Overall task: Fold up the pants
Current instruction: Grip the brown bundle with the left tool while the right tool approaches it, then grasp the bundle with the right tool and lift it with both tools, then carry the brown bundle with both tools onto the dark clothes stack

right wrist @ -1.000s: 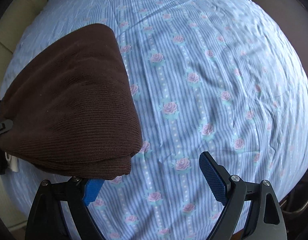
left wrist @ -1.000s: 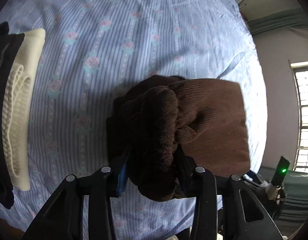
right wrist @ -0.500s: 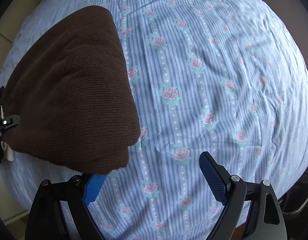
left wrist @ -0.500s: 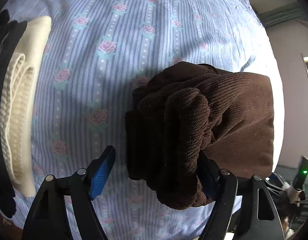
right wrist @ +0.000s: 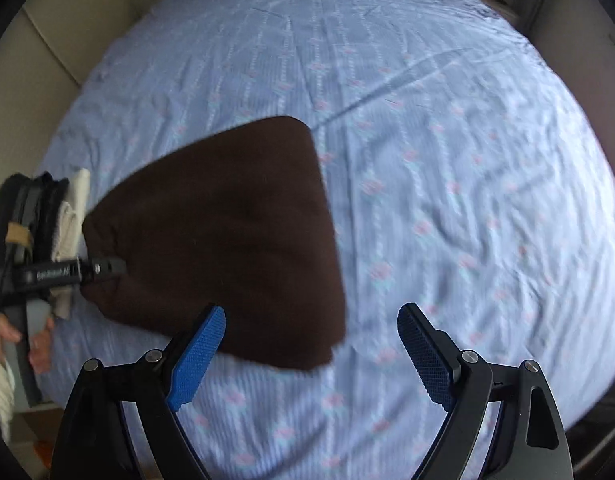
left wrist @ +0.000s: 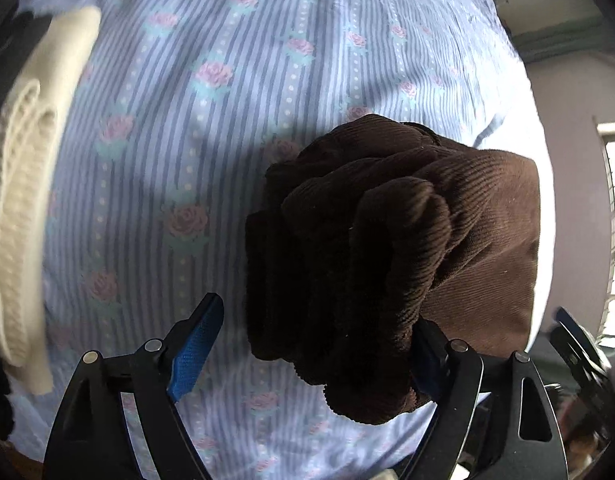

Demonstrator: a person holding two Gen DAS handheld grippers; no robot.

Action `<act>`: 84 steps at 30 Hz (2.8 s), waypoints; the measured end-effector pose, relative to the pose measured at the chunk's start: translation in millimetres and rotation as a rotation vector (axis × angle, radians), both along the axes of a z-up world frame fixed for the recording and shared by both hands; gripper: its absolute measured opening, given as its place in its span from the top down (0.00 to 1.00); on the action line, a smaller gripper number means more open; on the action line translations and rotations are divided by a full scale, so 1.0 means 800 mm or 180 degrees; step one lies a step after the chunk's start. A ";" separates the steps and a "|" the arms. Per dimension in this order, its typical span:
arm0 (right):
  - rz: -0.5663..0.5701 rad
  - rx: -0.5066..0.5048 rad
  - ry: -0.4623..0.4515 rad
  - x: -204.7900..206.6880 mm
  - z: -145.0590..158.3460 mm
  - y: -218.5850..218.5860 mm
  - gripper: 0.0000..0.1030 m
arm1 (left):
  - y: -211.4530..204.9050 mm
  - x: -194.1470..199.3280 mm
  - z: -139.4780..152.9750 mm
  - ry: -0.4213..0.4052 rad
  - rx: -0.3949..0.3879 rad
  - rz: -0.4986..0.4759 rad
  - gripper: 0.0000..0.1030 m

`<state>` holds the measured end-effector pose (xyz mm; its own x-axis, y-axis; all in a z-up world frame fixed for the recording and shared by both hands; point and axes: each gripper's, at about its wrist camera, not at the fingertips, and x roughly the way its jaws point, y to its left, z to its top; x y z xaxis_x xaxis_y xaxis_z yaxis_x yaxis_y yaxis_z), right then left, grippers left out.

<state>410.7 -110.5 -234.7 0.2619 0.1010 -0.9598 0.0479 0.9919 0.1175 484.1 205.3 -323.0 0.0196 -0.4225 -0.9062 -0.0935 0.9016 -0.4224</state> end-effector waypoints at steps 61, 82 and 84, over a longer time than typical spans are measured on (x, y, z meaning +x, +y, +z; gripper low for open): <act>0.0239 0.1256 -0.0404 -0.064 0.119 0.060 0.54 | 0.018 -0.203 0.212 -0.1215 -0.0540 0.0805 0.43; 0.0977 0.1432 -0.0778 -0.088 0.198 0.258 0.54 | 0.188 -0.350 0.311 -0.1803 -0.0291 0.1491 0.43; 0.0936 0.1445 -0.0747 -0.082 0.199 0.295 0.54 | 0.224 -0.343 0.310 -0.1742 -0.0296 0.1473 0.43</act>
